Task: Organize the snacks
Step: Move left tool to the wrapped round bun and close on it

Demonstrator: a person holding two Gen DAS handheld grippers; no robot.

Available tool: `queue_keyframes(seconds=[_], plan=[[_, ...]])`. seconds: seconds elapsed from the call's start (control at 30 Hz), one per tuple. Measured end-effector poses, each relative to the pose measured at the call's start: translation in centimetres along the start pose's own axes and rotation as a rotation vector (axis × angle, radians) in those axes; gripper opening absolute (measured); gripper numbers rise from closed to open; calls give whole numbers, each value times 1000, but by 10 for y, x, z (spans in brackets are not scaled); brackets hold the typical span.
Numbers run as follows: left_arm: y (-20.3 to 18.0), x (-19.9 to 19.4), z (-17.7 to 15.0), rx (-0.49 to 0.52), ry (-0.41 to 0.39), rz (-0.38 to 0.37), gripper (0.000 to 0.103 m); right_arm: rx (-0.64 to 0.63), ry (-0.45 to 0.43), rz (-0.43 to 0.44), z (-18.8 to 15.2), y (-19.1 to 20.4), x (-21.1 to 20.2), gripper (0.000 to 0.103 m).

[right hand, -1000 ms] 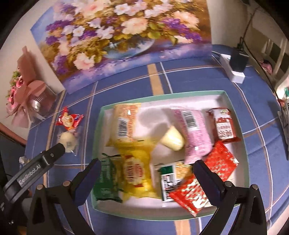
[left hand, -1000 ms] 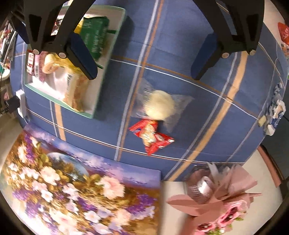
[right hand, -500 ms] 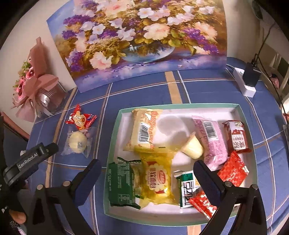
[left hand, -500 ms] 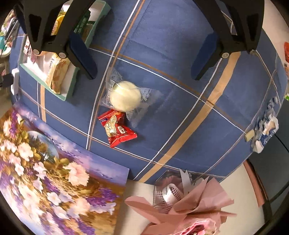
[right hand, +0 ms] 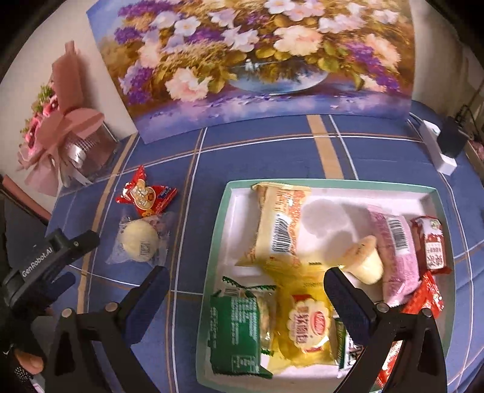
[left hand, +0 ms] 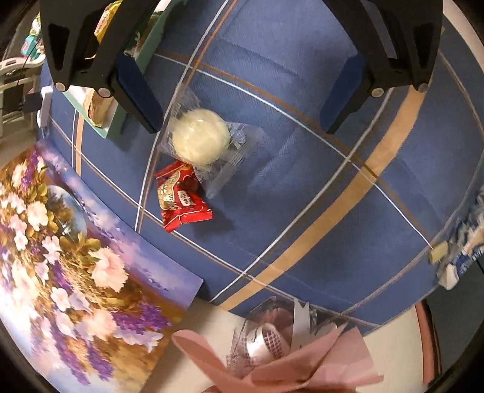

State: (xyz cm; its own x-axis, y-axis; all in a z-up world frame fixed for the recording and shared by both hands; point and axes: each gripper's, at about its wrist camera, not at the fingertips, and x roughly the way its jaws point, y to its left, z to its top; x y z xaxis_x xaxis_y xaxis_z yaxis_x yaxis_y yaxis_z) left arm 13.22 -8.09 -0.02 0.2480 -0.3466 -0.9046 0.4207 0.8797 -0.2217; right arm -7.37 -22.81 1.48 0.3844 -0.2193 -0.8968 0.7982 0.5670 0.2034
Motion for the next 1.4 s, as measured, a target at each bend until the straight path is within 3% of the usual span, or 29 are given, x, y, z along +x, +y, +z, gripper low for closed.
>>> queue_keyframes(seconds=[0.3,0.67,1.2,1.27,1.4], plan=[[-4,32,4,9,59,-19,103,-79,12,-20,9,24,18,103],[-24,54,8,59,96,-7,103,4,55,-12,31,15,49,103],[-53,79,3,213,139,89,103,-4,74,-83,42,-3,59,103],[-56,79,3,222,134,97,100,-5,79,-86,42,-3,59,103],[-60,77,4,219,138,71,77,3,78,-82,42,-3,58,103]])
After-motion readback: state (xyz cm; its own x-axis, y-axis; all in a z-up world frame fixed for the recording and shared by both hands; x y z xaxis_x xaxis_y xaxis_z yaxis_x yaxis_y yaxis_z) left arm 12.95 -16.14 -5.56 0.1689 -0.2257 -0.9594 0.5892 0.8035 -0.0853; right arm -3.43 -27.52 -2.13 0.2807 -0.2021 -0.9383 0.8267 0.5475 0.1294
